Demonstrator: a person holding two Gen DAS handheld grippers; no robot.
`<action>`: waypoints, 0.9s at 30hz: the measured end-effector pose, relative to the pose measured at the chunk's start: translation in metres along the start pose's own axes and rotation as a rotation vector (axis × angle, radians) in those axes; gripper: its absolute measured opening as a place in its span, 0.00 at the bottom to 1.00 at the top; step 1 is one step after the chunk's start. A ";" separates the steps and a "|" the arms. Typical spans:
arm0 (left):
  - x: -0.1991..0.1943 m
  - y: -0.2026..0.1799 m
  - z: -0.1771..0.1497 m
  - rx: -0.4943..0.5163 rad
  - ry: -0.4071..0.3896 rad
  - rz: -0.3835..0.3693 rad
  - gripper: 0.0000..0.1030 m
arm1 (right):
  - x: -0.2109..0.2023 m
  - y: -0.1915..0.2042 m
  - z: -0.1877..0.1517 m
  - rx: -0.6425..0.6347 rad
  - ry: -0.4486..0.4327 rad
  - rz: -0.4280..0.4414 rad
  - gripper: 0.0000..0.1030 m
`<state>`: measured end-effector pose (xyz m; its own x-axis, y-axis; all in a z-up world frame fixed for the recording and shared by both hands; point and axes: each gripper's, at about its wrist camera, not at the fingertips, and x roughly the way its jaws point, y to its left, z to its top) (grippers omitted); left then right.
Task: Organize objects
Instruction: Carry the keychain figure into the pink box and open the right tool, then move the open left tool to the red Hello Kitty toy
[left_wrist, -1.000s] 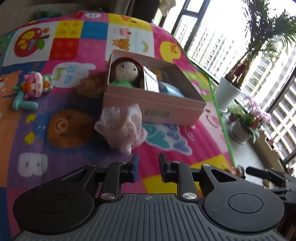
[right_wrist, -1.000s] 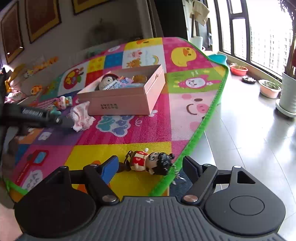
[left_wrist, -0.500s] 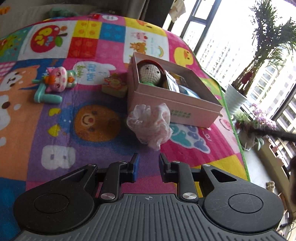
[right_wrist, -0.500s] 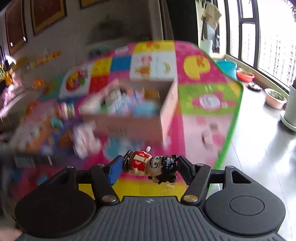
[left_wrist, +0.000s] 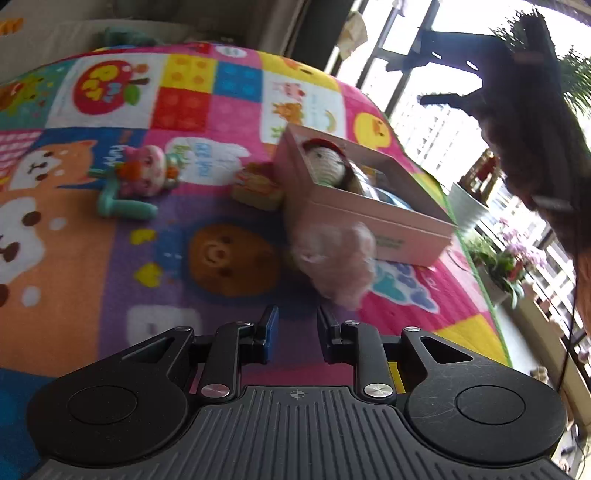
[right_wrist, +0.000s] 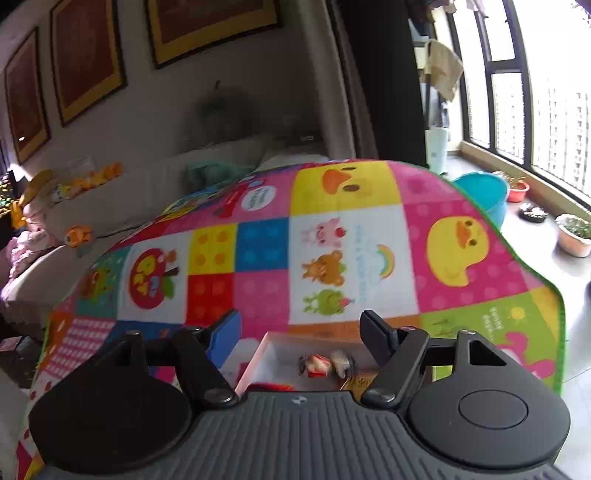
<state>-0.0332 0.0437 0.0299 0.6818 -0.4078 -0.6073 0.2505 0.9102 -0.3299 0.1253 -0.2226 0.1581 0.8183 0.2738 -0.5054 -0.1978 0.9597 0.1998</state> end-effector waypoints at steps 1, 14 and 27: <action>0.002 0.007 0.003 -0.017 -0.002 0.008 0.25 | -0.003 0.001 -0.008 -0.008 -0.002 0.003 0.73; 0.036 0.088 0.102 0.007 -0.149 0.188 0.25 | -0.057 -0.001 -0.177 -0.143 0.118 0.003 0.84; 0.114 0.043 0.150 0.045 -0.057 0.011 0.31 | -0.059 -0.015 -0.209 0.006 0.055 -0.004 0.91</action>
<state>0.1583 0.0476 0.0552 0.7221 -0.3941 -0.5685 0.2722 0.9175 -0.2901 -0.0326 -0.2396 0.0098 0.7882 0.2733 -0.5514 -0.1914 0.9604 0.2025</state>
